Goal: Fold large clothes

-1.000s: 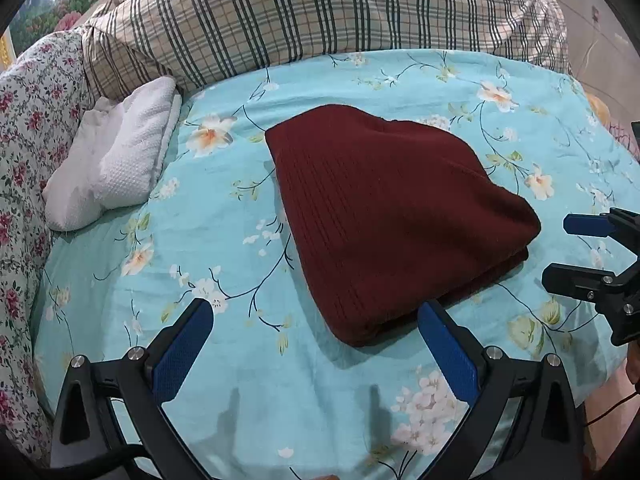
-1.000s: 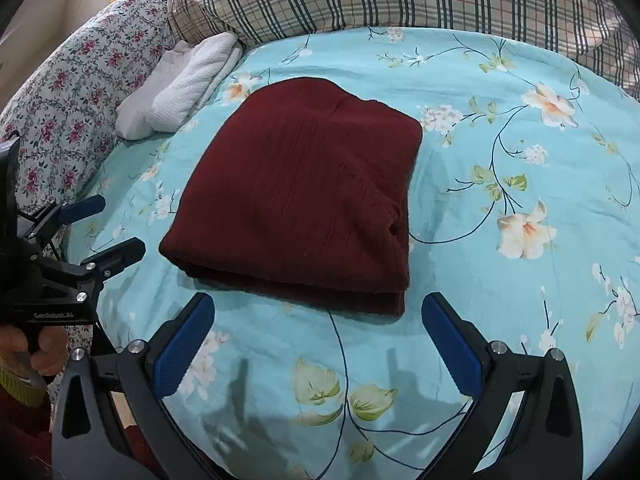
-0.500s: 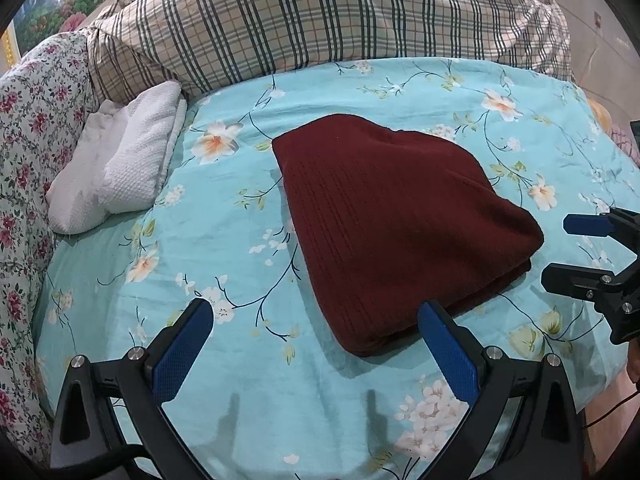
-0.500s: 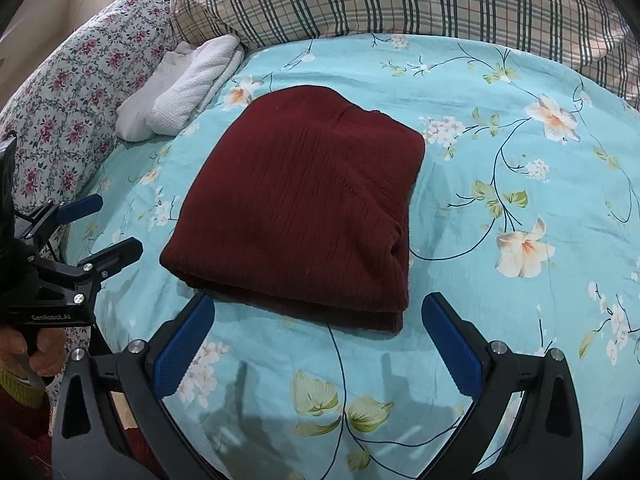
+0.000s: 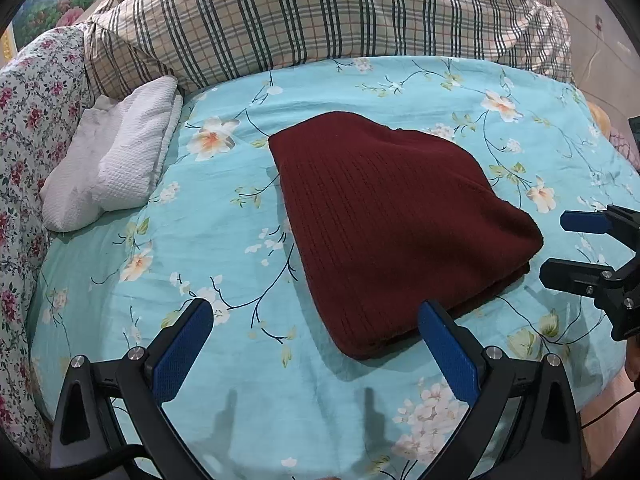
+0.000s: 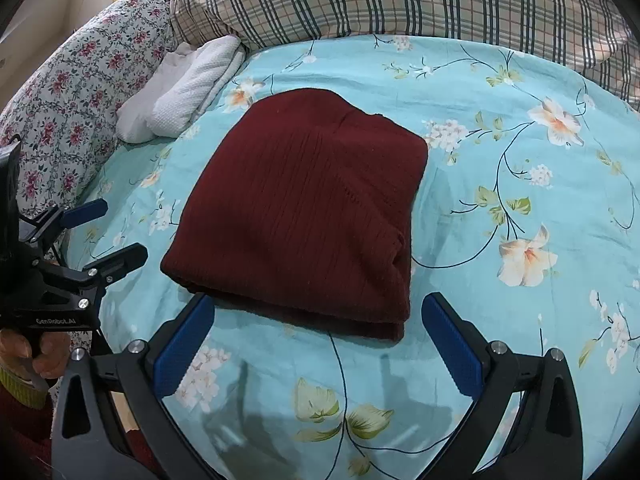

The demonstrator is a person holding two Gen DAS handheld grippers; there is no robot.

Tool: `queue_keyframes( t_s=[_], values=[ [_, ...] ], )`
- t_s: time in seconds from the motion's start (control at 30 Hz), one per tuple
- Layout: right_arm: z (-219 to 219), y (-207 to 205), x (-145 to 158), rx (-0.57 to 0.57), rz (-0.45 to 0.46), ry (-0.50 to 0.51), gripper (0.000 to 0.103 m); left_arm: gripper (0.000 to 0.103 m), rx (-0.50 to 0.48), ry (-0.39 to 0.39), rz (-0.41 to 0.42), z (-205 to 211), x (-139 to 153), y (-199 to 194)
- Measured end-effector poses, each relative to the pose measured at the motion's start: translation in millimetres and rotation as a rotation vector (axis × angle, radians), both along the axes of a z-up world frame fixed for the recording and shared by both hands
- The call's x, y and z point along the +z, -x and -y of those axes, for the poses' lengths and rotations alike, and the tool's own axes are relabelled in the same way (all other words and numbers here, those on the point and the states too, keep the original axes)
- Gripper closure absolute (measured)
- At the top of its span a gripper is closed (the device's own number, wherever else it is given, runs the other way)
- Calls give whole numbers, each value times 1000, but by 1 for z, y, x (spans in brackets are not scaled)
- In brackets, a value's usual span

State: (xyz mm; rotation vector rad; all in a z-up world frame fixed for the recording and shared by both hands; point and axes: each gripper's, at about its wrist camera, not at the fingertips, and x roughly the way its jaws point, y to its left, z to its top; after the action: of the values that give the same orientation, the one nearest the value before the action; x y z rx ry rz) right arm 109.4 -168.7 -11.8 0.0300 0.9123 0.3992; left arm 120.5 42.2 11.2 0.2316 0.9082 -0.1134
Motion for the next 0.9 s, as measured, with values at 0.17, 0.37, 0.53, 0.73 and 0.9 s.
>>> queue_keyframes(
  t_s=[0.17, 0.37, 0.53, 0.73, 0.9],
  values=[
    [0, -2, 2, 3, 3, 1, 0, 1, 4, -2, 8, 1, 2, 1],
    [-1, -1, 3, 4, 5, 1, 0, 1, 8, -2, 12, 1, 4, 2],
    [-3, 0, 5, 4, 8, 2, 0, 1, 8, -2, 13, 0, 5, 1],
    [-3, -1, 5, 3, 9, 2, 0, 1, 11, -6, 14, 0, 7, 0],
    [-4, -1, 7, 5, 9, 4, 0, 1, 21, -7, 16, 1, 10, -1]
  ],
)
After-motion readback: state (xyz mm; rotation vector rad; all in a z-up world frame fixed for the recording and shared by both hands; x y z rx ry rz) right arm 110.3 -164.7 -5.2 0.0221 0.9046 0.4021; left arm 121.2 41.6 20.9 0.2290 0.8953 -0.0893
